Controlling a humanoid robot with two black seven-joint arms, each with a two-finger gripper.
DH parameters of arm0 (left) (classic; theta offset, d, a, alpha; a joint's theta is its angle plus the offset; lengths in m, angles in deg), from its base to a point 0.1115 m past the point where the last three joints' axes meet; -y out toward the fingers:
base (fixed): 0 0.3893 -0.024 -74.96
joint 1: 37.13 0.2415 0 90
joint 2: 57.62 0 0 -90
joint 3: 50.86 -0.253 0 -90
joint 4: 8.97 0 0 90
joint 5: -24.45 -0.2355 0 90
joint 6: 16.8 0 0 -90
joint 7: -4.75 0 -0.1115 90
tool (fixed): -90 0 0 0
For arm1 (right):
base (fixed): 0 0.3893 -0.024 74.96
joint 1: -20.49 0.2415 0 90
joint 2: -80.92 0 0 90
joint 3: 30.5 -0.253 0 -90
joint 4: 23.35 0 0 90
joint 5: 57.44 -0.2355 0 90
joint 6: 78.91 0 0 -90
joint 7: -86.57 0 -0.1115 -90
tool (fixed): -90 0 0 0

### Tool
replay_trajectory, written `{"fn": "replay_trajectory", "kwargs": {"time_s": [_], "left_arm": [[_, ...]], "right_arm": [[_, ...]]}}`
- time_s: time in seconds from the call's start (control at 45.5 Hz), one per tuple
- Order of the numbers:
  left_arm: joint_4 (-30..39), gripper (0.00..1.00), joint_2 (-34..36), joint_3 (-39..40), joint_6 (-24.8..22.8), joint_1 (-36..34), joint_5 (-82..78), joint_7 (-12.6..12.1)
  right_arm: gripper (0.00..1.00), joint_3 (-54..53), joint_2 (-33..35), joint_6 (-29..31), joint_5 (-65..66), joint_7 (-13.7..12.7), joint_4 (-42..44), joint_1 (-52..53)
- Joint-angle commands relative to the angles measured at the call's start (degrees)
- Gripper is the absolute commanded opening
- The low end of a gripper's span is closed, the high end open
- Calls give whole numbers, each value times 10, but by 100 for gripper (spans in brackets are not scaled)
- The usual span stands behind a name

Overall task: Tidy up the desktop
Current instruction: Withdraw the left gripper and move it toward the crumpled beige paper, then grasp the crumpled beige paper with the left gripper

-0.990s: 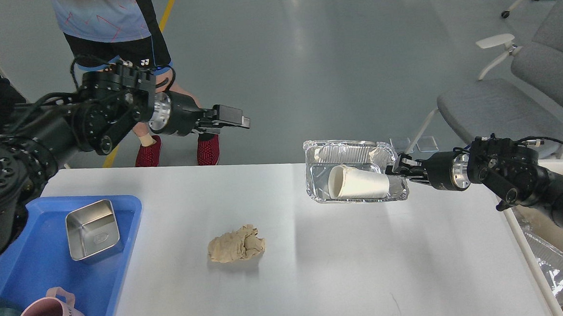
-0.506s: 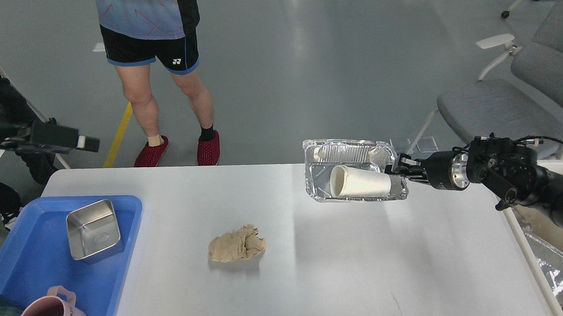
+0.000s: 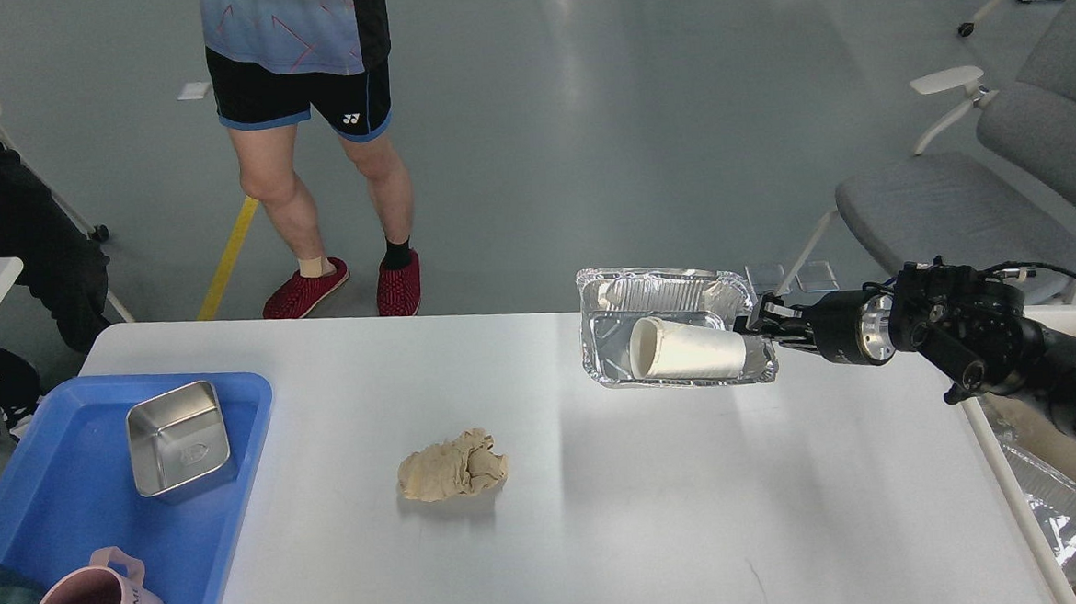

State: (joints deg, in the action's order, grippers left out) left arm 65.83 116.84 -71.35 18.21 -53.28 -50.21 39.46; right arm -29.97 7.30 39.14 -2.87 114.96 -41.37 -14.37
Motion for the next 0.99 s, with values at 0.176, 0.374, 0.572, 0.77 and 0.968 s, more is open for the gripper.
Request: {"fn": "replay_trajectory", "kwargs": {"time_s": [0.176, 0.374, 0.572, 0.77, 0.968], "left_arm": [[-3, 91, -145, -11, 130, 144, 5, -16], [-48, 92, -323, 2, 264, 292, 13, -41], [-181, 96, -483, 11, 295, 365, 11, -40], [-265, 96, -575, 12, 301, 393, 14, -40], [-286, 96, -619, 12, 310, 427, 10, -42]], "right_arm": [[0, 0, -8, -5, 0, 0, 1, -1], [0, -1, -11, -6, 0, 0, 5, -1], [0, -1, -12, -6, 0, 0, 6, 0], [0, -1, -12, -6, 0, 0, 6, 0], [0, 0, -14, -6, 0, 0, 6, 1]]}}
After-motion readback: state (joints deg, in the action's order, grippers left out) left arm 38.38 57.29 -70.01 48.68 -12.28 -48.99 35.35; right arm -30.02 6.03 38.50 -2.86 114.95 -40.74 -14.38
